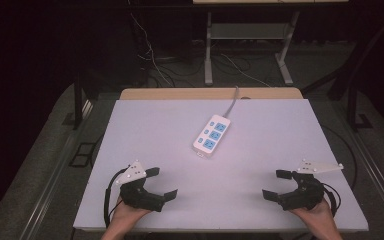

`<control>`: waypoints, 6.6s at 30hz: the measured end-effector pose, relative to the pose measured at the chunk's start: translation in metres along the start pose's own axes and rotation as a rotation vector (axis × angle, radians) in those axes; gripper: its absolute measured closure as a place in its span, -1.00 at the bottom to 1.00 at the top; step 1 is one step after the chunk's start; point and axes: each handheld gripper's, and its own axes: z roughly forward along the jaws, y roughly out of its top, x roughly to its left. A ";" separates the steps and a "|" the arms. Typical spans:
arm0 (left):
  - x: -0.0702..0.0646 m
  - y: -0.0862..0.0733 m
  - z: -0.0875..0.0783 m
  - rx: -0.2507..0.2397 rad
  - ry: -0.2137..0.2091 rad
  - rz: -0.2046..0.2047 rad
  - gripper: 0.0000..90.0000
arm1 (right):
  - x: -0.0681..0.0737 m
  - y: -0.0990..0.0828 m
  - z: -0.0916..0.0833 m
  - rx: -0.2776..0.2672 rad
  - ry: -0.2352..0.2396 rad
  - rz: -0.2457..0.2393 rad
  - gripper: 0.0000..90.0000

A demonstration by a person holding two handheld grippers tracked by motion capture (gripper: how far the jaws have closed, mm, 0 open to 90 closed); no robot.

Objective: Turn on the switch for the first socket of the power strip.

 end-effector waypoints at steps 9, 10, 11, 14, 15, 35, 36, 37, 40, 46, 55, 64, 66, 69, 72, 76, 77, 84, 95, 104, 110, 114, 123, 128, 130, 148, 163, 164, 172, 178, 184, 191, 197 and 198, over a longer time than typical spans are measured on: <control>0.001 0.000 0.000 0.006 -0.001 0.002 -1.00 | 0.000 0.000 0.001 0.009 0.002 0.002 -1.00; 0.002 0.000 0.000 0.005 -0.001 0.002 -1.00 | 0.000 -0.001 0.001 0.010 0.002 0.003 -1.00; 0.002 0.000 0.000 0.004 -0.001 0.002 -1.00 | 0.000 -0.001 0.001 0.010 0.001 0.004 -1.00; 0.002 0.000 0.000 0.001 -0.003 0.000 -1.00 | 0.000 -0.001 0.001 0.015 0.001 0.007 -1.00; 0.002 0.000 0.000 0.001 -0.003 0.001 -1.00 | 0.000 -0.001 0.001 0.015 0.001 0.007 -1.00; 0.005 -0.002 -0.002 0.001 0.003 -0.013 -1.00 | 0.006 0.013 0.005 0.067 -0.005 -0.007 -1.00; 0.005 -0.002 -0.002 0.002 0.003 -0.012 -1.00 | 0.006 0.015 0.006 0.073 -0.003 -0.010 -1.00; 0.005 -0.002 -0.001 0.003 0.002 -0.012 -1.00 | 0.006 0.017 0.007 0.080 -0.002 -0.016 -1.00; 0.005 -0.002 -0.002 0.004 0.002 -0.012 -1.00 | 0.006 0.025 0.010 0.104 0.003 -0.028 -1.00; 0.005 -0.002 -0.001 0.004 -0.002 -0.014 -1.00 | 0.004 0.034 0.013 0.124 0.010 -0.034 -1.00; 0.005 -0.002 0.000 0.008 -0.007 -0.016 -1.00 | 0.002 0.050 0.015 0.141 0.018 -0.047 -1.00; 0.006 -0.003 0.000 0.017 -0.009 -0.011 -1.00 | -0.002 0.065 0.019 0.162 0.050 -0.053 -1.00; 0.006 -0.003 0.000 0.017 -0.008 -0.012 -1.00 | -0.003 0.068 0.021 0.172 0.053 -0.057 -1.00; 0.007 -0.003 0.000 0.016 -0.003 -0.015 -1.00 | -0.002 0.076 0.024 0.184 0.058 -0.069 -1.00; 0.007 -0.003 0.000 0.010 0.000 -0.020 -1.00 | -0.002 0.081 0.025 0.186 0.064 -0.080 -1.00; 0.007 -0.003 -0.001 0.006 -0.001 -0.021 -1.00 | -0.001 0.089 0.027 0.191 0.078 -0.091 -1.00; 0.007 -0.003 0.000 0.006 -0.001 -0.021 -1.00 | -0.001 0.091 0.028 0.193 0.078 -0.092 -1.00; 0.008 -0.003 0.000 0.007 0.004 -0.018 -1.00 | -0.001 0.105 0.033 0.203 0.085 -0.109 -1.00; 0.008 -0.003 0.000 0.011 0.003 -0.019 -1.00 | -0.008 0.122 0.045 0.233 0.080 -0.116 -1.00; 0.009 -0.003 -0.001 0.013 0.005 -0.019 -1.00 | -0.016 0.135 0.051 0.244 0.076 -0.112 -1.00; 0.010 -0.003 -0.001 0.015 0.003 -0.021 -1.00 | -0.018 0.143 0.056 0.248 0.075 -0.121 -1.00; 0.010 -0.003 -0.001 0.016 -0.001 -0.022 -1.00 | -0.020 0.148 0.060 0.253 0.072 -0.120 -1.00; 0.009 -0.003 0.001 0.026 -0.007 -0.018 -1.00 | -0.027 0.161 0.072 0.253 0.067 -0.111 -1.00; 0.010 -0.003 0.001 0.029 -0.011 -0.017 -1.00 | -0.029 0.170 0.080 0.262 0.067 -0.104 -1.00; 0.010 -0.003 0.000 0.026 -0.014 -0.017 -1.00 | -0.029 0.176 0.084 0.267 0.068 -0.109 -1.00; 0.011 -0.004 -0.001 0.026 -0.019 -0.017 -1.00 | -0.027 0.212 0.115 0.303 0.055 -0.122 -1.00; 0.012 -0.004 -0.002 0.029 -0.018 -0.020 -1.00 | -0.040 0.232 0.144 0.340 0.011 -0.085 -1.00; 0.012 -0.004 -0.002 0.028 -0.017 -0.020 -1.00 | -0.041 0.233 0.145 0.337 0.010 -0.081 -1.00; 0.014 -0.004 -0.003 0.020 -0.019 -0.026 -1.00 | -0.049 0.239 0.151 0.304 0.007 -0.069 -1.00; 0.014 -0.004 -0.004 0.013 -0.019 -0.029 -1.00 | -0.059 0.237 0.158 0.264 0.028 -0.055 -0.88; 0.015 -0.004 -0.005 0.009 -0.017 -0.033 -1.00 | -0.069 0.235 0.162 0.233 0.012 -0.037 -0.53; 0.016 -0.004 -0.005 0.007 -0.023 -0.038 -1.00 | -0.074 0.232 0.167 0.227 -0.011 -0.032 -0.18; 0.017 -0.004 -0.006 0.005 -0.025 -0.040 -1.00 | -0.078 0.230 0.171 0.198 0.010 -0.008 0.07; 0.017 -0.004 -0.006 0.006 -0.024 -0.040 -1.00 | -0.079 0.230 0.172 0.192 0.013 -0.010 0.14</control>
